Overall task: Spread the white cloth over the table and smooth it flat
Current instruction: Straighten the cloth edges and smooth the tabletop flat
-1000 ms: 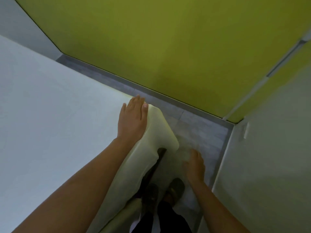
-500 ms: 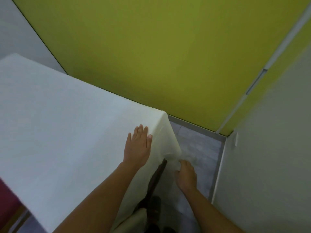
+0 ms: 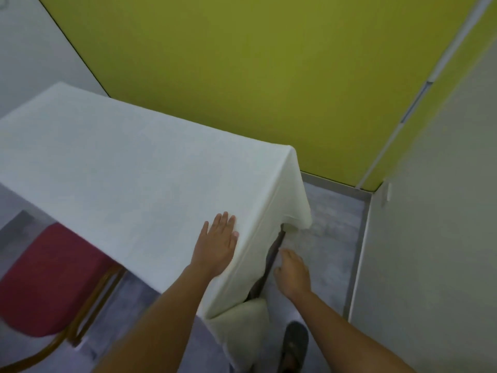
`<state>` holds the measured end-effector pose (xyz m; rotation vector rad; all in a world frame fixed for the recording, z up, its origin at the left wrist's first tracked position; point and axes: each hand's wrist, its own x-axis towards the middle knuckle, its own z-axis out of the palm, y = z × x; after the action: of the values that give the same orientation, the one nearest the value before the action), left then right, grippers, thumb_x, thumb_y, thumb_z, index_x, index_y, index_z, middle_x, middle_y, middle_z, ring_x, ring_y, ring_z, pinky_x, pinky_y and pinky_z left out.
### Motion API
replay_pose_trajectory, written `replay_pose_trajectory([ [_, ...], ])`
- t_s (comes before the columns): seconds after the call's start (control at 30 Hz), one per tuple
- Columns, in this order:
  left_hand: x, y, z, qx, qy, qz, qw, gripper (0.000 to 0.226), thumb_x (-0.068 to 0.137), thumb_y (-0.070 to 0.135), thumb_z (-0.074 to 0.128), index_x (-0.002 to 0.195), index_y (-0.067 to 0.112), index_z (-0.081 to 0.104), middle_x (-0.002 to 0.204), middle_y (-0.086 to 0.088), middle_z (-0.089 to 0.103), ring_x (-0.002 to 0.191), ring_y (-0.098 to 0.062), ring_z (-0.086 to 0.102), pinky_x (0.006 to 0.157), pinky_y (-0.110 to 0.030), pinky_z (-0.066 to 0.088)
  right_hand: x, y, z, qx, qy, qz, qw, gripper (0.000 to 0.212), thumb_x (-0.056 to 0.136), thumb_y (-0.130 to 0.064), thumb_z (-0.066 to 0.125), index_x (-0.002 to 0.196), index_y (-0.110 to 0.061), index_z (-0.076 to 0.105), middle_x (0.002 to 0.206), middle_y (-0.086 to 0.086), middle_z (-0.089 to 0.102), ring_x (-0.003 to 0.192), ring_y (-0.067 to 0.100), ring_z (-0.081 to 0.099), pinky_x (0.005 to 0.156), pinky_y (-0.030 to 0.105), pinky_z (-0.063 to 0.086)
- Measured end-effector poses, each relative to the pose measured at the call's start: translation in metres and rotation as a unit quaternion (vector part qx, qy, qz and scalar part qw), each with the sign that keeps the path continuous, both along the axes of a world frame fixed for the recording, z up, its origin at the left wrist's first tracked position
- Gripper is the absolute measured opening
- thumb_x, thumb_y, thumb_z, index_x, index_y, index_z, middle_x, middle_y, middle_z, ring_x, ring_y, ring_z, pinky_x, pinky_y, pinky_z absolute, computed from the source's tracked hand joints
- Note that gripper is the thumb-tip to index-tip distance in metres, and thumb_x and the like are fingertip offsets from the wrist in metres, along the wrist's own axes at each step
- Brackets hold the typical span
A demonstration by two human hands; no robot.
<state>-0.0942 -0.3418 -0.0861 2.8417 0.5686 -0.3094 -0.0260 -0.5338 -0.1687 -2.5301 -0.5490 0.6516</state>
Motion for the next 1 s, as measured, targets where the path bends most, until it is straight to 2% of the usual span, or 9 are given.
replay_pose_trajectory([
  [0.1,-0.033,0.011,-0.006,-0.004,-0.012,-0.018,1.0,0.053,0.102,0.037,0.011,0.152,0.019,0.005,0.161,0.002,0.001,0.148,-0.012,-0.004,0.119,-0.033,-0.004,-0.037,0.014,-0.003,0.026,0.024,-0.008,0.999,0.053,0.094,-0.017,0.046,0.146,-0.013,0.034,0.15,0.005,0.037,0.132,0.024,0.039,0.109,0.033,0.032],
  [0.2,-0.058,0.018,-0.011,-0.007,-0.024,-0.025,0.999,0.052,0.103,0.035,0.014,0.152,0.02,0.006,0.161,0.002,0.003,0.148,-0.012,-0.002,0.119,-0.034,-0.002,-0.073,0.03,-0.004,0.055,0.024,-0.026,0.998,0.046,0.092,-0.012,0.046,0.137,-0.013,0.045,0.14,0.006,0.048,0.123,0.024,0.046,0.103,0.035,0.039],
  [0.33,-0.1,0.021,-0.017,-0.004,-0.037,-0.031,0.999,0.052,0.103,0.032,0.017,0.152,0.019,0.007,0.161,0.002,0.003,0.148,-0.012,-0.001,0.119,-0.034,-0.002,-0.141,0.044,-0.001,0.126,0.073,-0.079,0.986,0.015,0.088,-0.002,0.046,0.095,-0.013,0.052,0.099,0.003,0.055,0.09,0.021,0.054,0.069,0.022,0.04],
  [0.43,-0.131,0.025,-0.018,0.0,-0.038,-0.04,0.998,0.052,0.103,0.032,0.015,0.152,0.019,0.004,0.161,0.002,0.0,0.147,-0.011,-0.003,0.119,-0.035,-0.004,-0.19,0.052,0.0,0.171,0.086,-0.098,0.976,0.027,0.087,0.0,0.045,0.074,-0.023,0.041,0.076,-0.008,0.049,0.074,0.015,0.05,0.057,0.012,0.037],
  [0.53,-0.142,0.029,-0.015,-0.021,-0.028,-0.042,0.999,0.052,0.103,0.033,0.015,0.152,0.019,0.003,0.161,0.002,-0.002,0.147,-0.011,-0.005,0.118,-0.035,-0.005,-0.22,0.055,0.007,0.213,0.069,-0.135,0.965,0.031,0.087,-0.003,0.051,0.093,-0.033,0.048,0.094,-0.014,0.054,0.086,0.006,0.053,0.07,0.009,0.044],
  [0.63,-0.141,0.031,-0.012,-0.028,-0.011,-0.045,0.999,0.053,0.103,0.034,0.013,0.152,0.019,0.002,0.161,0.002,-0.004,0.147,-0.012,-0.006,0.118,-0.037,-0.004,-0.229,0.055,0.01,0.207,0.004,-0.155,0.966,0.042,0.084,-0.013,0.059,0.123,-0.023,0.048,0.112,-0.013,0.048,0.101,0.006,0.048,0.089,0.023,0.045],
  [0.77,-0.141,0.027,-0.011,-0.028,0.0,-0.039,0.999,0.053,0.103,0.034,0.013,0.152,0.019,0.001,0.161,0.001,-0.005,0.147,-0.013,-0.007,0.118,-0.039,-0.004,-0.227,0.056,0.01,0.146,-0.094,-0.141,0.975,0.013,0.084,-0.028,0.065,0.088,-0.021,0.054,0.096,-0.01,0.052,0.086,0.006,0.041,0.079,0.024,0.034],
  [0.83,-0.142,0.026,-0.011,-0.024,0.002,-0.039,0.999,0.053,0.103,0.033,0.014,0.152,0.019,0.0,0.161,0.0,-0.006,0.148,-0.014,-0.007,0.118,-0.039,-0.004,-0.228,0.056,0.009,0.14,-0.082,-0.149,0.975,0.018,0.086,-0.028,0.062,0.076,-0.022,0.049,0.082,-0.008,0.054,0.077,0.008,0.046,0.072,0.023,0.037],
  [1.0,-0.145,0.028,-0.013,-0.022,-0.006,-0.046,0.999,0.054,0.103,0.035,0.013,0.152,0.019,-0.002,0.16,0.001,-0.008,0.147,-0.013,-0.008,0.118,-0.038,-0.006,-0.242,0.048,0.002,0.165,-0.067,-0.194,0.965,0.017,0.093,-0.019,0.056,0.078,-0.021,0.047,0.072,-0.01,0.049,0.059,0.0,0.046,0.048,0.012,0.036],
])
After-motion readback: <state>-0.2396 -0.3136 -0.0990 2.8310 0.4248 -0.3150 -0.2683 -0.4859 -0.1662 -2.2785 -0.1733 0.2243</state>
